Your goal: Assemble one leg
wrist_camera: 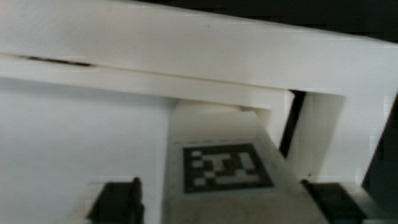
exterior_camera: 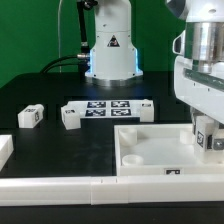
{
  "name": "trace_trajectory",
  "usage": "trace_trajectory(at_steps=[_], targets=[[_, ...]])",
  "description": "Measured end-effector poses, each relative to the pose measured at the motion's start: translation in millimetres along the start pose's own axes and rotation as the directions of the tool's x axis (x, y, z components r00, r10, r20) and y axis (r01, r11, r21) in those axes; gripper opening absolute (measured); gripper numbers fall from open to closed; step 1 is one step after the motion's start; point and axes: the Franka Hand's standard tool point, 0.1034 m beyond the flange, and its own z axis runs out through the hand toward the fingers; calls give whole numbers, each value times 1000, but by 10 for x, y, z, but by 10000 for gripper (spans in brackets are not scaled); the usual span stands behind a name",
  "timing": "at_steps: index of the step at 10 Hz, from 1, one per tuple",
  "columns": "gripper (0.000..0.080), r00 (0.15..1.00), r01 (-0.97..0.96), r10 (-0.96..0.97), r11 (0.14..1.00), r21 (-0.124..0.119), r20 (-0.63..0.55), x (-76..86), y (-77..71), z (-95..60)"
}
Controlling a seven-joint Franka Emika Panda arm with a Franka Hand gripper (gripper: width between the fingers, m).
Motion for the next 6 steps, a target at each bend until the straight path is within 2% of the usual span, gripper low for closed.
trace_trajectory(at_steps=[1,2,3,5,6], targets=[[577,999,39,-39,999,3,0,-16,8,8],[577,982,187,-187,982,3,-1,-40,19,17],[634,951,310,-310,951,6,0,-85,31,27],[645,829,559,-559,829,7,3,-137,51,41],[649,738,675,-675,738,6,2,-132,51,43]])
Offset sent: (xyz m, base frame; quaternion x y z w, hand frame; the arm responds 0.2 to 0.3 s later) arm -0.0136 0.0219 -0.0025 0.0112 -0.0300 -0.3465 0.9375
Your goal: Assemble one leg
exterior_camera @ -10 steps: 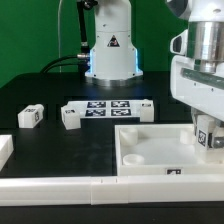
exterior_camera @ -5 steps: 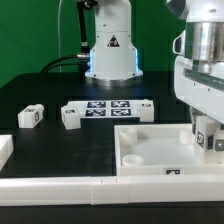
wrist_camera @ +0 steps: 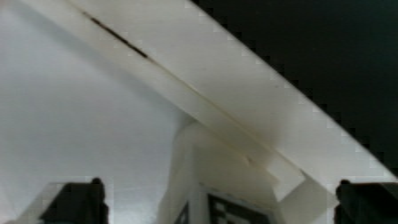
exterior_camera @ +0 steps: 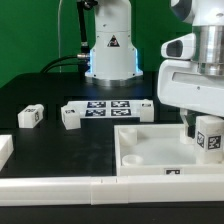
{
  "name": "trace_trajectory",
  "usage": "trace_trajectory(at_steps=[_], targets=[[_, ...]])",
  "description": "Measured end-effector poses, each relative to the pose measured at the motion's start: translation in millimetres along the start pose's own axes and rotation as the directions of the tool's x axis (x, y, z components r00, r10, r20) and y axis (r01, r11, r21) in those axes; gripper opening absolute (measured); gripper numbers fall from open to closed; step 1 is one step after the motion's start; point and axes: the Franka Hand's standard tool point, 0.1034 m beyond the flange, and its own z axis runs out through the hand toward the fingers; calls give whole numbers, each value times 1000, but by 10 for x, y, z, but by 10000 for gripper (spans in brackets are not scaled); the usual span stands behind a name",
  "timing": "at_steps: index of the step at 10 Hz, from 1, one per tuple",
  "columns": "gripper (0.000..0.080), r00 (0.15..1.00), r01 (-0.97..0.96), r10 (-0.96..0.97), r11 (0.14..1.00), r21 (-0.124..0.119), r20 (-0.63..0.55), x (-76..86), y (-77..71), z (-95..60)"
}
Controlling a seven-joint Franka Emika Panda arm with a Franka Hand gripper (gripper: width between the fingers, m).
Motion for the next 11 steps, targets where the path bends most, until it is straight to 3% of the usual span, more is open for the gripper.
trace_trajectory(at_steps=[3,6,8,10,11], targets=[[649,937,350,-350,937,-2,-4,81,34,-12],[649,784,620,-620,784,-30,-13,185,49,-41],[649,692,721,-722,691,-46,-10,205,62,-42],[622,708,705,-706,708,-46,-11,208,64,-42],[449,708,705,-706,708,-46,-11,209,65,-42]])
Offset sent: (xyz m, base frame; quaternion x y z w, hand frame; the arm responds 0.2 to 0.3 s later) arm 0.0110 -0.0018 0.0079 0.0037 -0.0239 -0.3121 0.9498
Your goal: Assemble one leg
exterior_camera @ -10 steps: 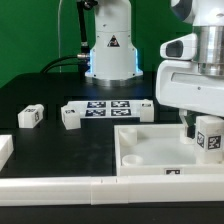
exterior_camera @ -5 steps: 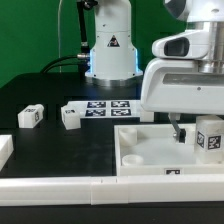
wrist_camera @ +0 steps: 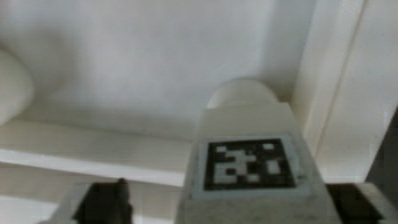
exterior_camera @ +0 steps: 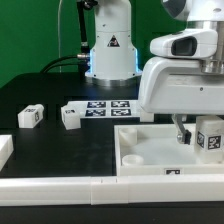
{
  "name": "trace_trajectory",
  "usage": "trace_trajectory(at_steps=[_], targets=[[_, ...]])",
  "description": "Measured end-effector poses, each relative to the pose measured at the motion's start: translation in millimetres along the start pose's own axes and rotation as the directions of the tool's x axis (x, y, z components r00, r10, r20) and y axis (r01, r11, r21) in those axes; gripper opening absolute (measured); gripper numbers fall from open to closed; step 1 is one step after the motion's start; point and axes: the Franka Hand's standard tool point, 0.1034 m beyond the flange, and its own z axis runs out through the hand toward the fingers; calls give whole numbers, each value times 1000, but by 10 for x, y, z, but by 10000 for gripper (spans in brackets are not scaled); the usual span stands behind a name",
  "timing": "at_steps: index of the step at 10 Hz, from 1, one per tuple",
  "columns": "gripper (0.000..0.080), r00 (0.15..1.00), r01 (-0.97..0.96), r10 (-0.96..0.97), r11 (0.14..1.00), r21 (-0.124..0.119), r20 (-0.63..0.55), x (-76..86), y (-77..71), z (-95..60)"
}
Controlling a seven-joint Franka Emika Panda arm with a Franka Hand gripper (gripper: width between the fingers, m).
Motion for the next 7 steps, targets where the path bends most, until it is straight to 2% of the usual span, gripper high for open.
trace_trajectory(at_steps=[1,2,4,5,7], targets=[[449,1000,-13,13,1000,0,0,0,-1,0],[269,999,-41,41,999,0,0,1,1,-1],[269,998,-68,68,998,1,0,1,4,0],[269,983,-182,182,983,1,0,0,2,0],[269,894,-449,449,894,2,-3,5,-3,-4]])
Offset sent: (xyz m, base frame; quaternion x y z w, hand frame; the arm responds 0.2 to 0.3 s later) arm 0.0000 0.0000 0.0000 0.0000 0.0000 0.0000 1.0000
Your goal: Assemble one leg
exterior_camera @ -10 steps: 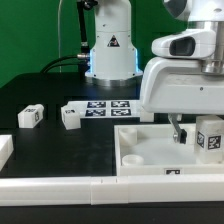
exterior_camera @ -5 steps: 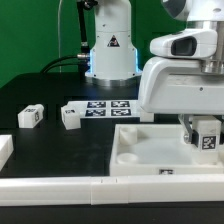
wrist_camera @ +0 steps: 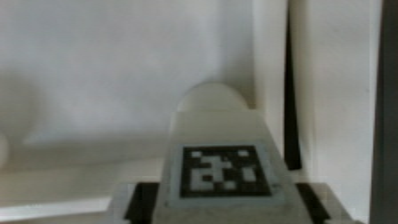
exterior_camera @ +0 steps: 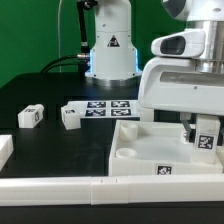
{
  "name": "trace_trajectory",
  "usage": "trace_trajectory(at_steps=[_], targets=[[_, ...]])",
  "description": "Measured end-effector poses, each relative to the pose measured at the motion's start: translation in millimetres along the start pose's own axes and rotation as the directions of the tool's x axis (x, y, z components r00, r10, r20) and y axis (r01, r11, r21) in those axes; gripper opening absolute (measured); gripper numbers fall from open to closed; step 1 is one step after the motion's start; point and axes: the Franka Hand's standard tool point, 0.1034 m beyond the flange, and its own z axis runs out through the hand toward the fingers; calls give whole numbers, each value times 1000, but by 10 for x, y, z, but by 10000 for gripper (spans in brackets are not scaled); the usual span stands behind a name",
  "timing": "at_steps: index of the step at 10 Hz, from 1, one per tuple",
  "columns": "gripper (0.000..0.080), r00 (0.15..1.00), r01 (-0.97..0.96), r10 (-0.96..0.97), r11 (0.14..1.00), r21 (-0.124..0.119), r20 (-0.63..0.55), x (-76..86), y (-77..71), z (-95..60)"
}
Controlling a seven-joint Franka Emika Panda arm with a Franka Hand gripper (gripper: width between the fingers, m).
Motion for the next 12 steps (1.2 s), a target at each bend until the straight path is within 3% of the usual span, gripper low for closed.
trace_trajectory(at_steps=[1,3,5,7,8,9,10,11,12], targets=[[269,989,-147,147,989,-8,-5,-1,32,5],[271,928,-372,371,927,-53,-26,3,227,15],[278,810,-586,582,804,-100,-66,-31,432,17],[282,755,-655,649,744,-129,-90,-60,545,12],[282,763,-646,641,752,-129,-89,-61,542,15],[453,763,-646,640,752,-129,-89,-62,541,16],[453,763,-646,640,752,-130,-89,-62,542,16],[608,763,-646,640,752,-130,-89,-62,542,16],[637,763,-646,640,752,-130,-89,-62,542,17]])
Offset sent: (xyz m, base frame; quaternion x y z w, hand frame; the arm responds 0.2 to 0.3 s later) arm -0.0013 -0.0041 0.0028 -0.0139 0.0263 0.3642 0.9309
